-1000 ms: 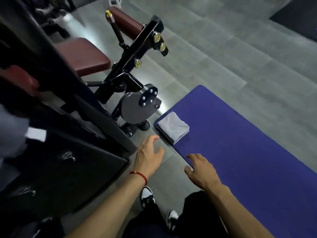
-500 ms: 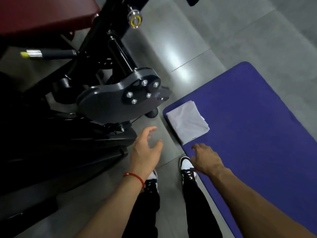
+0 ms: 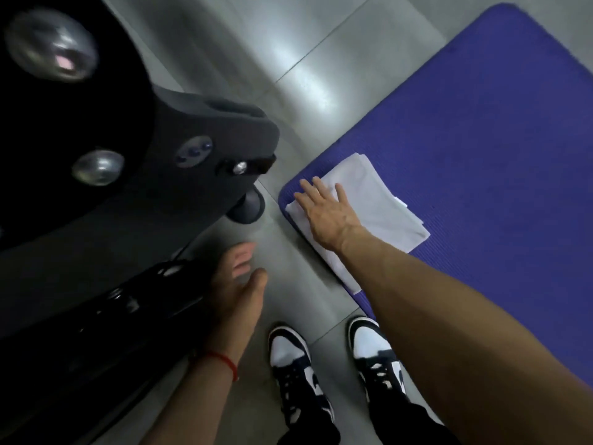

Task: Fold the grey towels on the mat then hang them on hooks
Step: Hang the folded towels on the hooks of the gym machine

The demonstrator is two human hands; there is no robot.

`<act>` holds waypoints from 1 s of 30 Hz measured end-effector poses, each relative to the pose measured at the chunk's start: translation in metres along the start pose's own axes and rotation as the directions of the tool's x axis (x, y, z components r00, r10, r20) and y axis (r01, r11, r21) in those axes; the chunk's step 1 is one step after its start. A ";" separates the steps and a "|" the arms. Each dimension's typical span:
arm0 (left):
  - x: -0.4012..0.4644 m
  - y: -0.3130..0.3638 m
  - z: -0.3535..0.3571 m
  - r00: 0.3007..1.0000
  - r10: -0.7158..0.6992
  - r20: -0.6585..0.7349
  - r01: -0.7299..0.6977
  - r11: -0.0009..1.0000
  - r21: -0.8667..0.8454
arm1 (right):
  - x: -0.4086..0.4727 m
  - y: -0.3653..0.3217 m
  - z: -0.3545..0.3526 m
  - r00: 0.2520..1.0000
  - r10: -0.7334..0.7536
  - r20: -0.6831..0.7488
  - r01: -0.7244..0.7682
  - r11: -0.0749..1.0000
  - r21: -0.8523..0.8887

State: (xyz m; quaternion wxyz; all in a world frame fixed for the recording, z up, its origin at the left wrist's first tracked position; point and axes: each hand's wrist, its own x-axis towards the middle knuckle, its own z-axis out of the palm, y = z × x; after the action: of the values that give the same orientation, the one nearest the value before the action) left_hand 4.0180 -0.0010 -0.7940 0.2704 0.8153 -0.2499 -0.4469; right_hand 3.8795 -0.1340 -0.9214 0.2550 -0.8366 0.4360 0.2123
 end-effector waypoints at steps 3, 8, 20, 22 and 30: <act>0.015 -0.018 0.007 0.999 -0.023 0.028 0.022 0.999 0.033 | 0.025 0.006 0.013 0.998 -0.024 0.061 0.030 0.995 -0.099; 0.018 -0.020 0.016 0.998 -0.046 0.049 0.042 0.996 0.080 | 0.025 0.011 0.016 0.975 -0.148 -0.164 0.117 0.976 -0.183; -0.101 0.066 -0.006 0.966 -0.059 0.251 -0.008 0.966 0.258 | -0.188 0.002 -0.072 0.966 -0.132 -0.222 0.158 0.982 0.103; -0.134 0.084 -0.021 0.942 -0.085 0.325 -0.010 0.960 0.281 | -0.232 -0.013 -0.090 0.960 -0.120 -0.254 0.186 0.950 0.251; -0.287 0.112 -0.127 0.912 0.020 0.410 -0.169 0.929 0.330 | -0.392 -0.122 -0.155 0.922 -0.248 -0.298 0.383 0.706 0.596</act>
State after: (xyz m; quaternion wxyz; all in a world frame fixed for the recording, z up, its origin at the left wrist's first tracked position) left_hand 3.9730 0.1311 -0.4913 0.0823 0.7290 -0.4167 -0.5368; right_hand 3.7946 0.0739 -0.5445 0.5148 -0.7764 0.3544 -0.0807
